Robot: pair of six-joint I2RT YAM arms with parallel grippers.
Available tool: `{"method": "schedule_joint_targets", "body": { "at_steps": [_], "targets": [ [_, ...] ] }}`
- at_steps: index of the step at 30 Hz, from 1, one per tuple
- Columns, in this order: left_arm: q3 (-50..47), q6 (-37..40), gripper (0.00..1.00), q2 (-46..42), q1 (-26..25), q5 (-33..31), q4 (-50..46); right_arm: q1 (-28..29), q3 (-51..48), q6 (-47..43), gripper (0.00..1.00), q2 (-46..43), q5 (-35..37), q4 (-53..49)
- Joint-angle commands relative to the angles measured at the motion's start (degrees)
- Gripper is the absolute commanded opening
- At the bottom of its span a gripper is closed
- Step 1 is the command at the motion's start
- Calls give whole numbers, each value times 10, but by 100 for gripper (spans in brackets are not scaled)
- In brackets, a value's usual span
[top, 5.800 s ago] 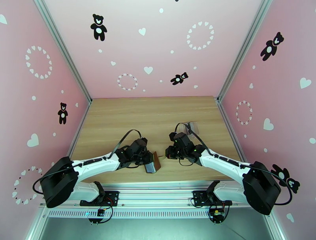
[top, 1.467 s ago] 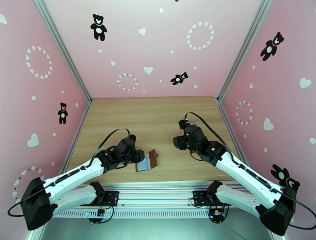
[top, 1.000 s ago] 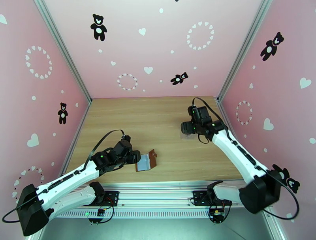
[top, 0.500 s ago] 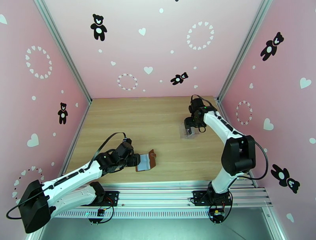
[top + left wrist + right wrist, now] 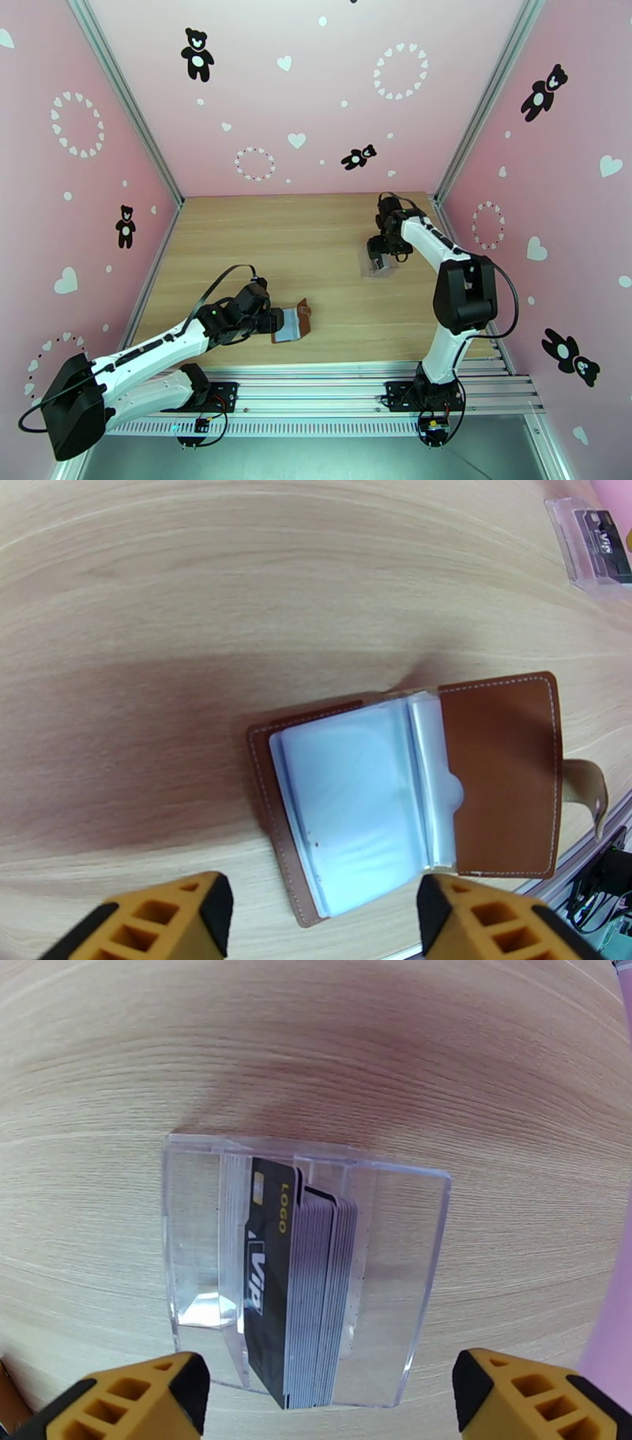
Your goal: Put the credit cards into the card holder
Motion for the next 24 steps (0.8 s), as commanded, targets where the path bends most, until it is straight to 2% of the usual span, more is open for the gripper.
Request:
{"method": "schedule_joint_targets", "body": {
  "at_steps": [1,11,24],
  "targets": [
    [-3,4,66,7,3,13,15,0,21,-3,87,22,14,-23],
    [-3,3,66,14,2,19,22,0,35,-1,87,47,52,-35],
    [-1,3,66,18,2,19,20,-1,49,-4,87,73,55,-42]
  ]
}}
